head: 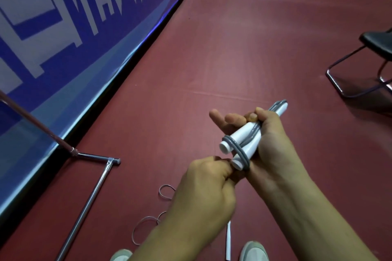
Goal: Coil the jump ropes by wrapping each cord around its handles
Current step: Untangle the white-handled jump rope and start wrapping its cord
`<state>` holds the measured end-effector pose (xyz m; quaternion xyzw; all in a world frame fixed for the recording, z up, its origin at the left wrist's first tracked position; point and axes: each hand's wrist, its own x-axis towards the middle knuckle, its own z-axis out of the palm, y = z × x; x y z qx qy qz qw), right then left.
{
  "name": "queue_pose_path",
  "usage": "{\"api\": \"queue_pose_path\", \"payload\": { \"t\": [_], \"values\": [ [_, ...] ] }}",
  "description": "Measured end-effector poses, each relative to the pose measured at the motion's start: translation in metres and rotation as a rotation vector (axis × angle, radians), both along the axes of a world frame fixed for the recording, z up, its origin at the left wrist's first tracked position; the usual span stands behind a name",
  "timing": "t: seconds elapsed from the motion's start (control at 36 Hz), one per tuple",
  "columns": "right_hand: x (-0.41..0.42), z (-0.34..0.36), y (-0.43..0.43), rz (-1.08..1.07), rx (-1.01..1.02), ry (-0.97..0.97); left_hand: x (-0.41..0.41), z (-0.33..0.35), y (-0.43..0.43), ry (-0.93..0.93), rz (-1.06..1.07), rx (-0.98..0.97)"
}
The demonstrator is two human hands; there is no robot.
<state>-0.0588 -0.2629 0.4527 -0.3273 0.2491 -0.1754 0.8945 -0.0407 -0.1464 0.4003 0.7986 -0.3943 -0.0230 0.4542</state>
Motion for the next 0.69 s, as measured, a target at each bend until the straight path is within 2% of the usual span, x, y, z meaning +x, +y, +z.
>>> {"api": "queue_pose_path", "payload": {
  "t": [0.17, 0.28, 0.33, 0.39, 0.56, 0.61, 0.69],
  "values": [
    [0.0, 0.001, -0.005, 0.07, 0.146, 0.061, 0.012, -0.004, 0.006, -0.166, -0.043, 0.047],
    [0.0, 0.0, -0.008, 0.127, 0.106, 0.132, 0.021, 0.004, 0.012, -0.228, -0.119, 0.039],
    [-0.001, -0.001, -0.008, 0.161, 0.061, 0.149, 0.026, 0.005, 0.015, -0.135, -0.198, 0.018],
    [-0.005, -0.003, -0.009, 0.211, -0.03, 0.178, 0.031, 0.006, 0.018, 0.033, -0.252, 0.021],
    [-0.01, -0.008, -0.011, 0.341, -0.348, 0.271, 0.032, 0.012, 0.019, 0.311, -0.232, 0.18],
    [-0.01, -0.01, -0.01, 0.379, -0.411, 0.28, 0.035, 0.01, 0.019, 0.312, -0.218, 0.21],
    [-0.011, -0.013, -0.01, 0.423, -0.497, 0.291, 0.041, 0.011, 0.025, 0.214, -0.196, 0.27]
  ]
}}
